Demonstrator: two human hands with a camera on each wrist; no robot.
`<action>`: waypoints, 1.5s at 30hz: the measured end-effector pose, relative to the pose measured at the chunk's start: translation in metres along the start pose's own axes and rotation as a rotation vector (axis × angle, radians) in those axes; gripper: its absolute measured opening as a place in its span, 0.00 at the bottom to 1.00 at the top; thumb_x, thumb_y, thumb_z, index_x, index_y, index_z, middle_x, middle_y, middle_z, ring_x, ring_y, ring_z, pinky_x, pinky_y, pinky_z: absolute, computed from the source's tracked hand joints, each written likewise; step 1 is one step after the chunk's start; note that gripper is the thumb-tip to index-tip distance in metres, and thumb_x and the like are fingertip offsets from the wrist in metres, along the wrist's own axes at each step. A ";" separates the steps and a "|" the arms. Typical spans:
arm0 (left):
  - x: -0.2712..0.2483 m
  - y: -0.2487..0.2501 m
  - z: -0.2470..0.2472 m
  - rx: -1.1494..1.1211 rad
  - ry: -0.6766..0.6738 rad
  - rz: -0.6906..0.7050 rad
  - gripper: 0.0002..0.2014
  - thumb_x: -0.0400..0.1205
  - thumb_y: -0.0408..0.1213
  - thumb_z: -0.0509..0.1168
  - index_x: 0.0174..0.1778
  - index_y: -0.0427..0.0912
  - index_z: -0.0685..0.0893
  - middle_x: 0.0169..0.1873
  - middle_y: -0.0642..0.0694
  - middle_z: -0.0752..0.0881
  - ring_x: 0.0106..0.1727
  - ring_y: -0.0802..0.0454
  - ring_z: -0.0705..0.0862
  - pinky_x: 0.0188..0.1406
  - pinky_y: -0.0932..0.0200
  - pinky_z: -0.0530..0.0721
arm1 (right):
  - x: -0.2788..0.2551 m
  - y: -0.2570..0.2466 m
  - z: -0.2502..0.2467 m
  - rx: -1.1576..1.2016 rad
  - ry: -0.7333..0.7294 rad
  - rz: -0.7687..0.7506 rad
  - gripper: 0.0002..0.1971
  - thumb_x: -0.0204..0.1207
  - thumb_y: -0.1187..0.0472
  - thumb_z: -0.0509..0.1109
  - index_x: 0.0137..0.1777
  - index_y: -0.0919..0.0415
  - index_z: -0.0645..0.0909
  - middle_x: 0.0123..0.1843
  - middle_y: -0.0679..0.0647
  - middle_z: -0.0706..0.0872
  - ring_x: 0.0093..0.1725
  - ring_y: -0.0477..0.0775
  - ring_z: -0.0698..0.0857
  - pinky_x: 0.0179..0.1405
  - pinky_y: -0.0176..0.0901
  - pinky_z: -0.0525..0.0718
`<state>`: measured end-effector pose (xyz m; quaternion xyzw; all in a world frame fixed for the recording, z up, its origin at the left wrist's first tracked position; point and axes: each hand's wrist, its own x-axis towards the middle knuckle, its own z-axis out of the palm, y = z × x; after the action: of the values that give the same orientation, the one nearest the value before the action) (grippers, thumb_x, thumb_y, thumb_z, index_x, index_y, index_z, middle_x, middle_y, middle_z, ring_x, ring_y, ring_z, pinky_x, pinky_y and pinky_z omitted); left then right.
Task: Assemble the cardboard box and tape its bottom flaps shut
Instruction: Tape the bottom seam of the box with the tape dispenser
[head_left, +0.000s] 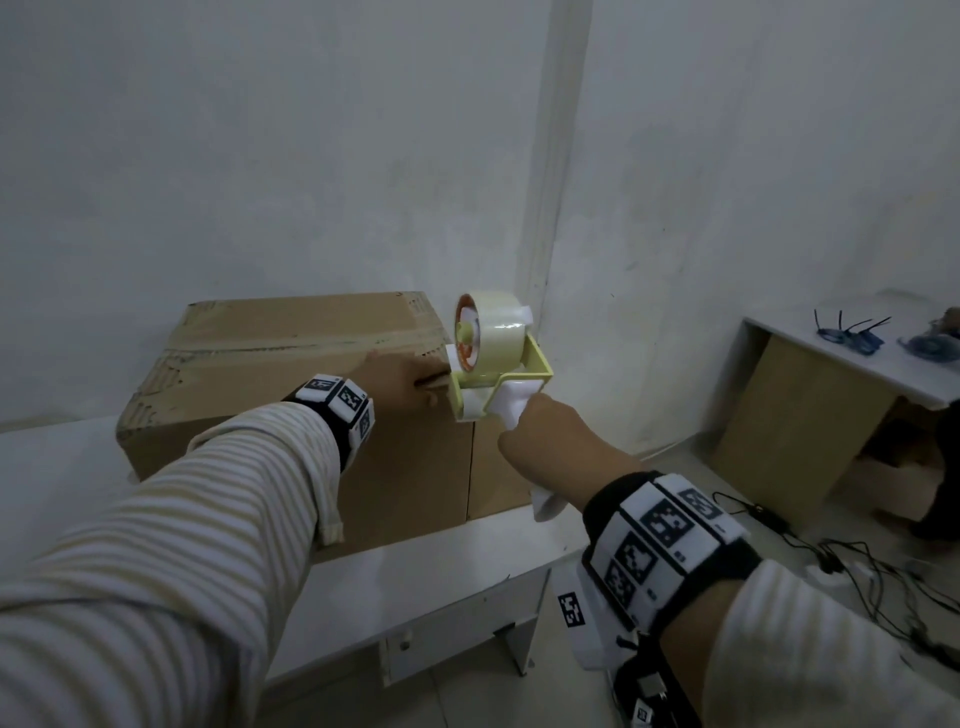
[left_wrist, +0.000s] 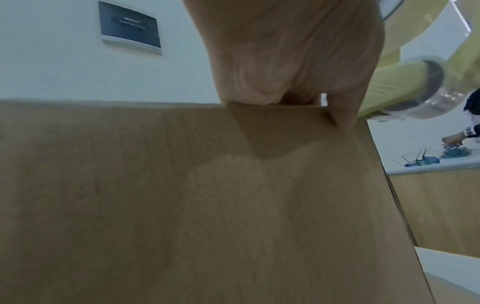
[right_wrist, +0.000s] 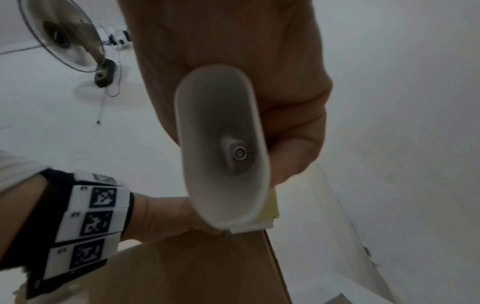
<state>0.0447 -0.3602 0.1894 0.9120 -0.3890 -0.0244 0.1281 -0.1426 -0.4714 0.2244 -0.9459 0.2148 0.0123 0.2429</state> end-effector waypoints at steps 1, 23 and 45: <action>0.001 -0.001 0.000 0.030 0.013 0.008 0.17 0.82 0.49 0.57 0.67 0.56 0.79 0.61 0.49 0.85 0.64 0.47 0.81 0.65 0.51 0.73 | 0.002 0.002 0.001 -0.017 -0.038 0.000 0.09 0.71 0.68 0.73 0.41 0.63 0.72 0.41 0.55 0.77 0.39 0.51 0.78 0.42 0.42 0.82; 0.017 0.013 0.002 -0.238 0.077 -0.094 0.21 0.79 0.40 0.65 0.69 0.43 0.74 0.64 0.41 0.80 0.63 0.42 0.81 0.64 0.48 0.79 | 0.008 -0.007 -0.041 0.078 0.095 0.132 0.04 0.78 0.62 0.65 0.46 0.63 0.77 0.47 0.58 0.82 0.47 0.56 0.80 0.33 0.40 0.75; -0.045 -0.205 -0.143 -1.475 0.146 -0.635 0.14 0.85 0.36 0.58 0.34 0.36 0.77 0.15 0.47 0.83 0.13 0.58 0.81 0.16 0.64 0.85 | 0.078 -0.257 0.016 0.243 0.104 -0.286 0.12 0.75 0.60 0.66 0.33 0.56 0.67 0.35 0.53 0.77 0.33 0.52 0.78 0.26 0.40 0.70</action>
<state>0.1777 -0.1609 0.2737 0.6587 0.0145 -0.2507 0.7092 0.0352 -0.2924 0.3171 -0.9298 0.0903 -0.0972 0.3432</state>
